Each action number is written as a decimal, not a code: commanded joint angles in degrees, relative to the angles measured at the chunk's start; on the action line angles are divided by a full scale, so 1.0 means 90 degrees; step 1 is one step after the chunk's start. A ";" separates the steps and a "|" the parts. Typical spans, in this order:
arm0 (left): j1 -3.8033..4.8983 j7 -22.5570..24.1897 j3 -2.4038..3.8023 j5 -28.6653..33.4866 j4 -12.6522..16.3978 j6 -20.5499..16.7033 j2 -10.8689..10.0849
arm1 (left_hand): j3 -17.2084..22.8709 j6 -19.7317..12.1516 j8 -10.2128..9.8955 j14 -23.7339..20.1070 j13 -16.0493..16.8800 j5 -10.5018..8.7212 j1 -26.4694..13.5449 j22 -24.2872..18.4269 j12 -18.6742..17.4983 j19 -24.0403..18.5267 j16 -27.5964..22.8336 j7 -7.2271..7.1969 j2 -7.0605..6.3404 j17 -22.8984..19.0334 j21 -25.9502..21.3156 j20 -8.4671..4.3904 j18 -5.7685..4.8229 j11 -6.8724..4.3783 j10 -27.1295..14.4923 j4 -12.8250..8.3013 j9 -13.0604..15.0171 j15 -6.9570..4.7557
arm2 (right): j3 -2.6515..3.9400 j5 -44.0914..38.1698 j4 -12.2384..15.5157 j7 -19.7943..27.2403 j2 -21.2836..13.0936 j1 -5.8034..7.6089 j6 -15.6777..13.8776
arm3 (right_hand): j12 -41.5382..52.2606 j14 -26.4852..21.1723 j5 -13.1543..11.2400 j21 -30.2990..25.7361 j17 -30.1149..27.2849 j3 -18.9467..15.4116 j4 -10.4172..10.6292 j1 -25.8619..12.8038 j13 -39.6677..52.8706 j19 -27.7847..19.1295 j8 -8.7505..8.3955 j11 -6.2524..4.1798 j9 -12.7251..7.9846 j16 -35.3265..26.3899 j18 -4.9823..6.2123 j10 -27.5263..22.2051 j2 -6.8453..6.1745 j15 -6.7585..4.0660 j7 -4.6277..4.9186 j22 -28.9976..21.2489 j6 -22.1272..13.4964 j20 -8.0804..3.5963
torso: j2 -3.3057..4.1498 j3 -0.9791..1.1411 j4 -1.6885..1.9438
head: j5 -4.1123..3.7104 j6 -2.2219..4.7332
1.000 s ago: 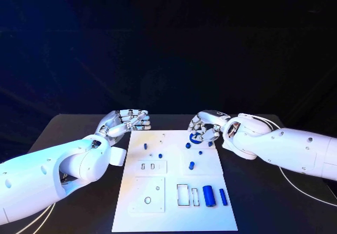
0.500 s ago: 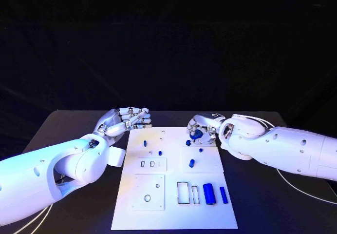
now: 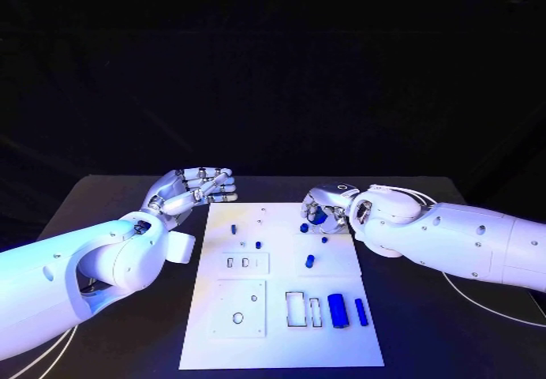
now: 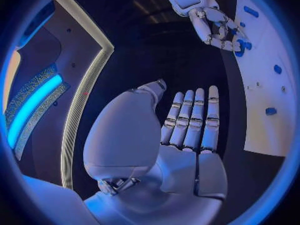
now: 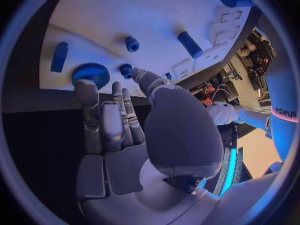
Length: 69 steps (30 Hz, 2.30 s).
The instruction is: Assemble the parts on the task board
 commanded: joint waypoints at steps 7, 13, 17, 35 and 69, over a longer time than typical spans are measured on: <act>0.0059 0.0098 0.0029 0.0070 -0.0257 0.0132 -0.0108 | 0.0041 -0.0051 -0.0039 -0.0017 0.0000 -0.0017 0.0004 -0.0008 -0.0040 -0.0041 -0.0037 0.0203 -0.0041 0.0013 -0.0046 0.0003 0.0074 0.0019 -0.0014 -0.0017 -0.0009 0.0002 | -0.0003 -0.0176 -0.0069 -0.0115 0.0092 -0.0054 0.0199 | 0.0059 0.0173 -0.0027 0.0334 0.0296 0.0239 0.0050 0.0059 0.0018 0.0174 0.0040 0.0018 0.0047 0.0268 -0.0128 0.0051 -0.0006 -0.0005 -0.0002 0.0435 0.0099 0.0001 | 0.0023 0.0005 0.0013 | -0.0014 -0.0035; 0.0095 0.0085 0.0032 0.0080 -0.0397 0.0147 -0.0155 | 0.0041 -0.0051 -0.0039 -0.0017 0.0000 -0.0017 0.0004 -0.0008 -0.0040 -0.0041 -0.0037 0.0203 -0.0041 0.0013 -0.0046 0.0003 0.0074 0.0019 -0.0014 -0.0017 -0.0009 0.0002 | -0.0003 -0.0169 -0.0085 -0.0105 0.0120 -0.0073 0.0201 | 0.0096 0.0208 -0.0046 0.0485 0.0409 0.0387 0.0083 0.0056 0.0028 0.0240 0.0058 0.0004 0.0078 0.0377 -0.0154 0.0113 0.0013 -0.0012 -0.0011 0.0636 0.0139 -0.0006 | 0.0023 -0.0009 0.0011 | 0.0005 -0.0054; 0.0110 0.0080 0.0032 0.0083 -0.0457 0.0157 -0.0175 | 0.0041 -0.0051 -0.0039 -0.0017 0.0000 -0.0017 0.0004 -0.0008 -0.0040 -0.0041 -0.0037 0.0203 -0.0041 0.0013 -0.0046 0.0003 0.0074 0.0019 -0.0014 -0.0017 -0.0009 0.0002 | -0.0003 -0.0165 -0.0082 -0.0096 0.0138 -0.0077 0.0197 | 0.0118 0.0228 -0.0055 0.0590 0.0486 0.0451 0.0097 0.0046 0.0035 0.0295 0.0069 -0.0006 0.0096 0.0445 -0.0175 0.0157 0.0011 -0.0018 -0.0015 0.0782 0.0160 -0.0011 | 0.0030 -0.0009 0.0004 | 0.0021 -0.0052; 0.0141 0.0066 0.0033 0.0084 -0.0544 0.0181 -0.0198 | 0.0049 -0.0050 -0.0040 -0.0009 0.0001 -0.0016 0.0011 -0.0012 -0.0044 -0.0045 -0.0039 0.0213 -0.0032 0.0019 -0.0050 0.0005 0.0076 0.0025 -0.0013 -0.0022 -0.0009 0.0004 | -0.0003 -0.0153 -0.0178 -0.0118 0.0234 -0.0080 0.0214 | 0.0144 0.0253 -0.0070 0.0777 0.0600 0.0579 0.0144 0.0007 0.0040 0.0387 0.0092 -0.0019 0.0137 0.0552 -0.0213 0.0216 0.0039 -0.0029 -0.0022 0.1038 0.0200 -0.0018 | 0.0051 -0.0009 0.0013 | 0.0031 -0.0046; 0.0146 0.0041 0.0032 0.0085 -0.0535 0.0204 -0.0193 | 0.0065 -0.0052 -0.0043 -0.0006 0.0002 -0.0019 0.0026 -0.0020 -0.0055 -0.0051 -0.0051 0.0224 -0.0019 0.0028 -0.0057 0.0010 0.0080 0.0033 -0.0018 -0.0037 -0.0009 0.0009 | -0.0005 -0.0282 -0.0243 -0.0459 0.0355 -0.0096 -0.0364 | 0.0271 0.0298 -0.0076 0.1174 0.0836 0.1059 0.0004 0.0106 0.0093 0.0536 0.0414 -0.0185 0.0480 0.0799 -0.0279 0.0574 0.0348 -0.0162 -0.0202 0.1595 0.0557 -0.0123 | 0.0061 -0.0012 0.0007 | 0.0068 -0.0053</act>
